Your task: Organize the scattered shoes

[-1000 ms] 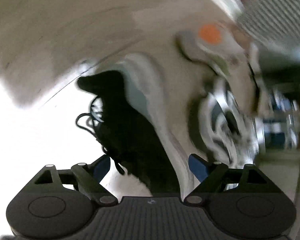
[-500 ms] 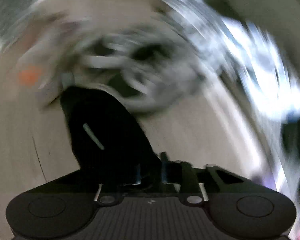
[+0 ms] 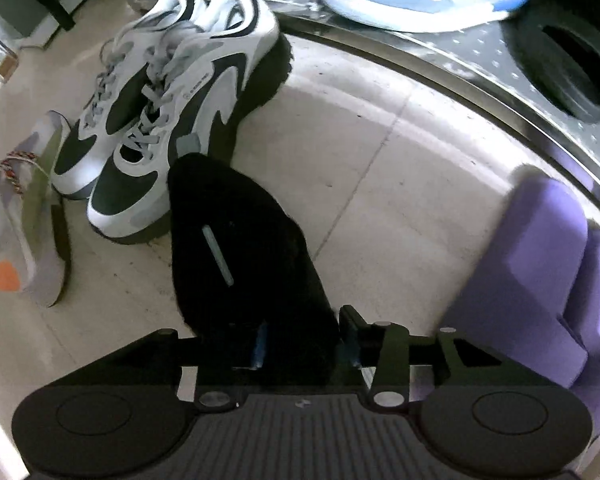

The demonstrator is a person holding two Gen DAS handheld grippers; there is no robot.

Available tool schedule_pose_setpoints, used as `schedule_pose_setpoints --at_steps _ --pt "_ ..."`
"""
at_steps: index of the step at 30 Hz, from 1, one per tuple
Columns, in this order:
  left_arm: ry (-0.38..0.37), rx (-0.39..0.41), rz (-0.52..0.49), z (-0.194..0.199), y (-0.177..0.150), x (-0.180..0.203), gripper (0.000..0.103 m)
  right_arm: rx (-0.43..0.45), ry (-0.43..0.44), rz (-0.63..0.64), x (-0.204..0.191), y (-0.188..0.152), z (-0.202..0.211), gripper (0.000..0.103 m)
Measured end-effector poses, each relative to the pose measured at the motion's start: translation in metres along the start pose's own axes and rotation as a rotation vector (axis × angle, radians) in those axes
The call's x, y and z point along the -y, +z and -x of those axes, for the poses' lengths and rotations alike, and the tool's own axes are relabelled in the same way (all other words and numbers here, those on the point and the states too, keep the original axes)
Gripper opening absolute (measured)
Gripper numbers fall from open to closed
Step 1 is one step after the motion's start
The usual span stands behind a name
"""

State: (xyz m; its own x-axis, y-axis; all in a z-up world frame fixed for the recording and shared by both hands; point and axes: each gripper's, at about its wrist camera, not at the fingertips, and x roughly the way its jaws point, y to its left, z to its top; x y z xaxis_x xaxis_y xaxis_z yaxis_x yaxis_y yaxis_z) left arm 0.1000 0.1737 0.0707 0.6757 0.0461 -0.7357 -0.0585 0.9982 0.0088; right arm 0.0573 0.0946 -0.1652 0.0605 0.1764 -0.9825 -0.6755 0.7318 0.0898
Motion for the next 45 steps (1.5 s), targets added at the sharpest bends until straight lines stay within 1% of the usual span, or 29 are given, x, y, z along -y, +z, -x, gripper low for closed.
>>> schedule_pose_setpoints --at_steps 1,4,6,7,9,10,11,13,16,18,19,20,22,25,26,27,28,29,30,31,34,35,36,37,38,39,41,43,45 --pt "0.002 -0.004 -0.004 -0.002 0.0 0.001 0.099 -0.004 -0.009 -0.025 0.001 0.0 0.0 0.017" --pt "0.01 -0.012 -0.006 -0.006 0.001 0.002 0.099 -0.015 -0.035 -0.1 0.005 0.002 0.001 0.014" --pt "0.012 -0.012 -0.004 -0.006 0.001 0.003 0.099 0.002 0.024 -0.258 0.021 -0.009 0.018 0.014" --pt "0.012 -0.01 -0.004 -0.006 0.002 0.004 0.099 0.007 0.039 -0.291 0.025 -0.012 0.023 0.014" --pt "0.012 0.002 -0.004 -0.003 0.002 0.005 0.099 0.048 0.118 -0.443 0.041 -0.022 0.052 0.014" --pt "0.012 0.009 -0.005 0.0 0.002 0.006 0.099 0.058 0.129 -0.464 0.042 -0.022 0.057 0.014" --pt "0.015 0.018 -0.006 0.002 0.002 0.007 0.099 0.112 0.17 -0.544 0.052 -0.025 0.085 0.014" --pt "0.016 0.035 -0.007 0.006 0.002 0.009 0.099 0.2 0.213 -0.612 0.06 -0.024 0.125 0.014" --pt "0.015 0.063 -0.003 0.012 0.002 0.01 0.099 0.313 0.275 -0.683 0.066 -0.022 0.173 0.014" --pt "0.015 0.077 0.001 0.015 0.002 0.01 0.099 0.435 0.306 -0.725 0.072 -0.016 0.224 0.014" --pt "0.014 0.082 0.005 0.016 0.002 0.01 0.099 0.456 0.304 -0.731 0.073 -0.014 0.231 0.014" --pt "0.01 0.095 0.014 0.02 0.003 0.009 0.099 0.517 0.289 -0.743 0.077 -0.008 0.255 0.014" --pt "0.004 0.104 0.015 0.022 0.004 0.009 0.099 0.581 0.255 -0.748 0.087 0.005 0.283 0.014" --pt "0.003 0.103 0.005 0.021 0.004 0.007 0.099 0.671 0.125 -0.704 0.104 0.055 0.314 0.015" --pt "0.002 0.1 0.001 0.02 0.004 0.008 0.099 0.681 0.056 -0.688 0.112 0.077 0.316 0.015" --pt "0.001 0.097 -0.003 0.018 0.004 0.008 0.099 0.683 0.032 -0.685 0.116 0.083 0.313 0.018" --pt "-0.001 0.094 -0.007 0.017 0.005 0.009 0.099 0.681 -0.037 -0.674 0.122 0.1 0.308 0.026" --pt "-0.005 0.094 -0.009 0.016 0.006 0.01 0.099 0.668 -0.107 -0.658 0.127 0.114 0.302 0.041" --pt "-0.017 0.094 -0.014 0.015 0.008 0.013 0.099 0.679 -0.141 -0.632 0.127 0.117 0.301 0.043" --pt "-0.03 0.096 -0.019 0.014 0.01 0.017 0.099 0.687 -0.155 -0.594 0.125 0.114 0.304 0.044" --pt "-0.075 0.117 -0.053 0.014 0.016 0.034 0.099 0.707 -0.186 -0.491 0.123 0.101 0.313 0.049" --pt "-0.085 0.121 -0.06 0.013 0.017 0.039 0.099 0.712 -0.189 -0.464 0.124 0.094 0.317 0.051" --pt "-0.097 0.124 -0.066 0.013 0.018 0.045 0.099 0.721 -0.186 -0.448 0.126 0.09 0.318 0.056" --pt "-0.116 0.127 -0.069 0.013 0.018 0.051 0.099 0.784 -0.161 -0.393 0.132 0.072 0.323 0.061" --pt "-0.13 0.128 -0.073 0.012 0.018 0.054 0.099 0.822 -0.175 -0.367 0.135 0.063 0.323 0.068" --pt "-0.15 0.128 -0.085 0.01 0.017 0.061 0.099 0.861 -0.19 -0.34 0.139 0.055 0.323 0.069" --pt "-0.149 0.129 -0.108 0.005 0.015 0.069 0.099 0.935 -0.218 -0.288 0.145 0.038 0.322 0.069" --pt "-0.142 0.126 -0.127 -0.001 0.013 0.075 0.099 0.878 -0.197 -0.327 0.152 0.049 0.321 0.07" --pt "-0.146 0.124 -0.117 -0.006 0.015 0.077 0.099 0.866 -0.099 -0.316 0.163 0.061 0.319 0.071"
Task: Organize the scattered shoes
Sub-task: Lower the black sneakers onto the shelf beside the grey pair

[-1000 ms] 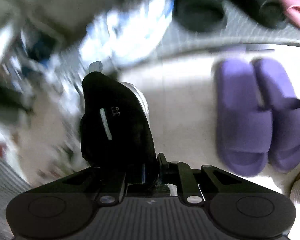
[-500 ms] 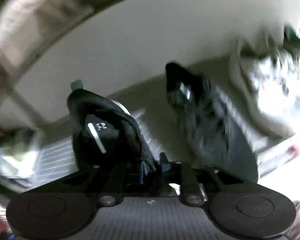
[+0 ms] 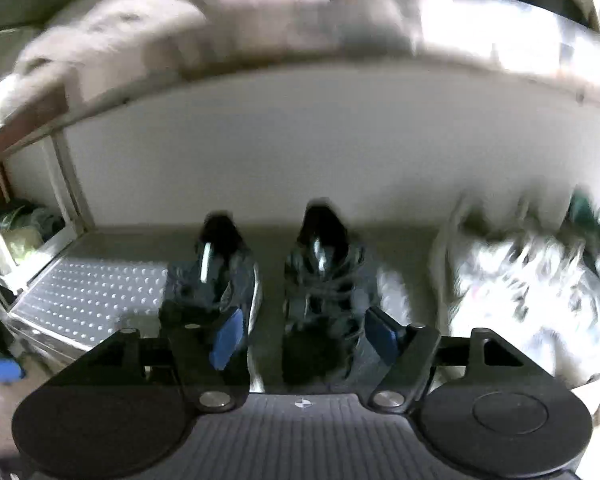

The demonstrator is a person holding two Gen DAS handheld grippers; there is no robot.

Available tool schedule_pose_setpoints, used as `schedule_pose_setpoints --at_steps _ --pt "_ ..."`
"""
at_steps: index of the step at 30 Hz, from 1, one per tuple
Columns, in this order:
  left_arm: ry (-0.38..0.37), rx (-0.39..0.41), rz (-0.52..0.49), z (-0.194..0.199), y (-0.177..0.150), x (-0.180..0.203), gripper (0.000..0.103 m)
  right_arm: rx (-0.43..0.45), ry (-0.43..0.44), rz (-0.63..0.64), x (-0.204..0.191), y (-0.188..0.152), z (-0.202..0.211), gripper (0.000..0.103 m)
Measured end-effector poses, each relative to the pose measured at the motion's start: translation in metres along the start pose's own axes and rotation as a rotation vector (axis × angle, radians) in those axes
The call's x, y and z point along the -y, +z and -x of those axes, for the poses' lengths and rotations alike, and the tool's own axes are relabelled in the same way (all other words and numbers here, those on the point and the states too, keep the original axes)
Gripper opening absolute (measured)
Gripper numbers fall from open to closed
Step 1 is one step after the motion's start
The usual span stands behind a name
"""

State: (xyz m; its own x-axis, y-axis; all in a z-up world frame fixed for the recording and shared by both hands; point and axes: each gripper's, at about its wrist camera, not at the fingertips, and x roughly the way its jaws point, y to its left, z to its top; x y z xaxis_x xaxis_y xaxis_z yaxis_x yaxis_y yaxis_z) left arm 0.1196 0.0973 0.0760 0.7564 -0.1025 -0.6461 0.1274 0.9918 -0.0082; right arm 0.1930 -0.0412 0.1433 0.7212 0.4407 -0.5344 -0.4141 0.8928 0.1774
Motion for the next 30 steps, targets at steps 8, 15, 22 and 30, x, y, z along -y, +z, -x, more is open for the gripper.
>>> schedule_pose_setpoints --at_steps 8,15,22,30 --pt "-0.01 -0.037 0.093 -0.025 0.004 -0.003 0.099 -0.129 0.119 0.007 0.009 0.013 -0.036 0.087" --pt "-0.006 -0.051 0.085 -0.028 0.003 -0.002 0.099 -0.142 0.141 0.065 -0.006 0.005 -0.041 0.093" --pt "0.011 -0.069 0.075 -0.031 -0.001 -0.001 0.099 -0.106 0.056 0.173 -0.022 -0.003 -0.05 0.033" --pt "0.013 -0.071 0.081 -0.032 -0.002 0.0 0.099 -0.042 -0.021 0.201 -0.038 -0.013 -0.047 0.035"
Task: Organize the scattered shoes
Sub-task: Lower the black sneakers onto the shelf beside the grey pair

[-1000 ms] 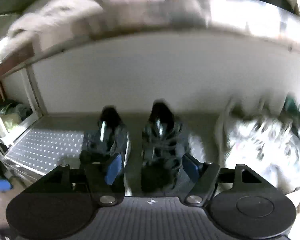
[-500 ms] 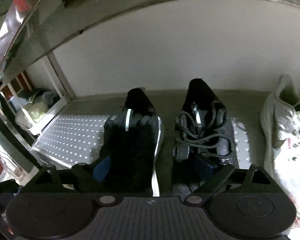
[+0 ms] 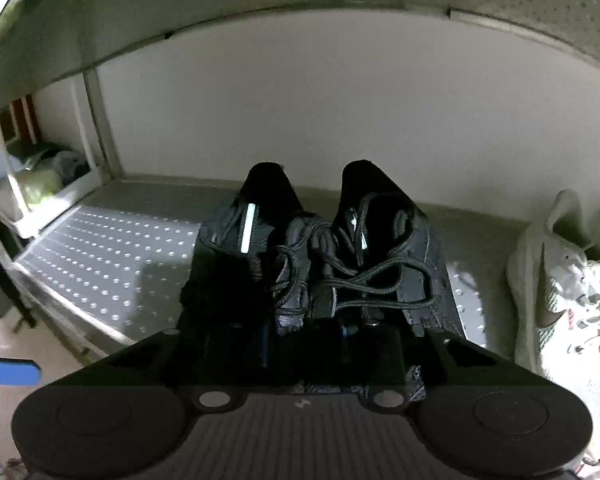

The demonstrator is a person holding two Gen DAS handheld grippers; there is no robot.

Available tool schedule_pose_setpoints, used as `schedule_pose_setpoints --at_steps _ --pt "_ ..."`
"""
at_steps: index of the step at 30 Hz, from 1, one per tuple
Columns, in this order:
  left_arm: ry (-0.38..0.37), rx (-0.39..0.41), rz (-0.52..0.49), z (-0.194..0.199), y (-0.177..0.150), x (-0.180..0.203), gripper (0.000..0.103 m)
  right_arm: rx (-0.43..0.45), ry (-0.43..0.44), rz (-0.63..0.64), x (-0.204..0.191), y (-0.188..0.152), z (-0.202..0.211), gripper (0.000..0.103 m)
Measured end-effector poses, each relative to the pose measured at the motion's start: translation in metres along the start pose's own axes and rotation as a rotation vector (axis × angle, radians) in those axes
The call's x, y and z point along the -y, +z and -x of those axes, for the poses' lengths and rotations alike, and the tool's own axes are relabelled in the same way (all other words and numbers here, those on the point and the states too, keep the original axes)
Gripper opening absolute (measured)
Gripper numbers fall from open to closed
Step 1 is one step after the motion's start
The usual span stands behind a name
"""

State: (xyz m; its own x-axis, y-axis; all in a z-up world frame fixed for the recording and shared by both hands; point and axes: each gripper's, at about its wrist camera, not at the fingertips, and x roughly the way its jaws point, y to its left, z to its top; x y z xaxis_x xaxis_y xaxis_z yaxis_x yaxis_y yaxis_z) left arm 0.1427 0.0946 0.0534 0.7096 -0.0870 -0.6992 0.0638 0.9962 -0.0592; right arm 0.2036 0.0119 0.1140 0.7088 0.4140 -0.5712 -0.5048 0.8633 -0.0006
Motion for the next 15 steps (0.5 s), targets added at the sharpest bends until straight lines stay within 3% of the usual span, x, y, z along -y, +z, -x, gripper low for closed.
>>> schedule_pose_setpoints --at_steps 8,15 --pt "0.018 -0.011 0.008 -0.001 -0.002 -0.005 0.099 0.037 -0.145 0.043 -0.004 0.007 -0.011 0.034" --pt "0.021 -0.019 0.008 -0.003 -0.003 -0.008 0.099 0.065 -0.218 0.011 0.012 0.02 -0.024 0.033"
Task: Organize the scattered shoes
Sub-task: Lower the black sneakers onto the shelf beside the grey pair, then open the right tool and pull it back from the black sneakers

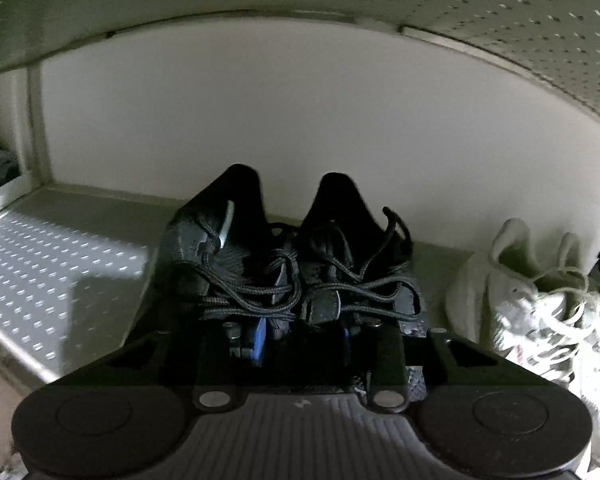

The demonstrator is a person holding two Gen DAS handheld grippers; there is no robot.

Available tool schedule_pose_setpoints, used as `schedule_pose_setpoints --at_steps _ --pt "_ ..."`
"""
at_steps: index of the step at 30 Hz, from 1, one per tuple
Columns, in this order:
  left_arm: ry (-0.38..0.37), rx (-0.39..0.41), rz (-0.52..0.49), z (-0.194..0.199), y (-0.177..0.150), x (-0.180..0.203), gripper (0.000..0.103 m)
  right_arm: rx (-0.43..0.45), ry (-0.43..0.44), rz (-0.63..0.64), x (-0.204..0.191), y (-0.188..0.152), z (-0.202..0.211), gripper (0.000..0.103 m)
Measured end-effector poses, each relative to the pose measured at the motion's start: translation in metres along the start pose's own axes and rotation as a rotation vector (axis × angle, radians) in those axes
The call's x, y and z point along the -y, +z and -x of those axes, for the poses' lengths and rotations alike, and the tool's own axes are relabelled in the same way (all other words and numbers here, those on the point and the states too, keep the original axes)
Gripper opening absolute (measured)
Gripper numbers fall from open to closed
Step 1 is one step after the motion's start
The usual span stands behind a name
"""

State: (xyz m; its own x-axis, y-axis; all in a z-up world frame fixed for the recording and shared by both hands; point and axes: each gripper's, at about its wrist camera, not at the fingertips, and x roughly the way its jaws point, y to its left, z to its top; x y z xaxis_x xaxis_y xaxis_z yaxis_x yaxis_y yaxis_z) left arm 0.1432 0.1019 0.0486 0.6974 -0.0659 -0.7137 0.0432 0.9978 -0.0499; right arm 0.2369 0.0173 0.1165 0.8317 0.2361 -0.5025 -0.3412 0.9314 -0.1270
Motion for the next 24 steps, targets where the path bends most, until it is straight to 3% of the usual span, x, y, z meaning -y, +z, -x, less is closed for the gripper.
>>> schedule_pose_setpoints --at_steps 4,7,9,10,12,14,20,22,23,24 --pt "0.002 -0.003 -0.004 -0.001 0.0 -0.001 0.099 -0.037 0.066 -0.038 -0.001 0.007 0.001 0.04" --pt "0.002 0.0 0.004 0.0 0.0 -0.003 0.099 -0.077 0.166 -0.074 0.003 0.015 0.009 0.046" --pt "-0.001 0.003 0.009 0.002 0.0 -0.004 0.099 -0.085 0.187 -0.082 0.008 0.019 0.015 0.063" --pt "0.0 0.001 0.006 0.002 -0.001 -0.004 0.099 -0.086 0.195 -0.091 0.015 0.02 0.018 0.067" --pt "0.002 0.0 0.002 0.003 -0.002 -0.004 0.099 -0.09 0.222 -0.112 0.03 0.021 0.023 0.068" --pt "0.002 0.002 0.004 0.003 -0.001 -0.004 0.099 -0.079 0.308 -0.144 0.046 0.015 0.022 0.068" --pt "0.006 0.0 -0.007 0.001 -0.003 -0.003 0.099 -0.042 0.331 -0.097 0.038 0.008 0.014 0.073" --pt "0.011 -0.005 -0.012 -0.001 -0.004 -0.004 0.099 -0.04 0.315 -0.091 0.033 0.008 0.008 0.055" --pt "0.012 -0.009 -0.011 -0.001 -0.004 -0.005 0.099 -0.04 0.291 -0.078 0.024 0.011 0.006 0.034" --pt "0.012 -0.011 -0.007 -0.002 -0.004 -0.005 0.099 -0.039 0.268 -0.065 0.015 0.015 0.003 0.032"
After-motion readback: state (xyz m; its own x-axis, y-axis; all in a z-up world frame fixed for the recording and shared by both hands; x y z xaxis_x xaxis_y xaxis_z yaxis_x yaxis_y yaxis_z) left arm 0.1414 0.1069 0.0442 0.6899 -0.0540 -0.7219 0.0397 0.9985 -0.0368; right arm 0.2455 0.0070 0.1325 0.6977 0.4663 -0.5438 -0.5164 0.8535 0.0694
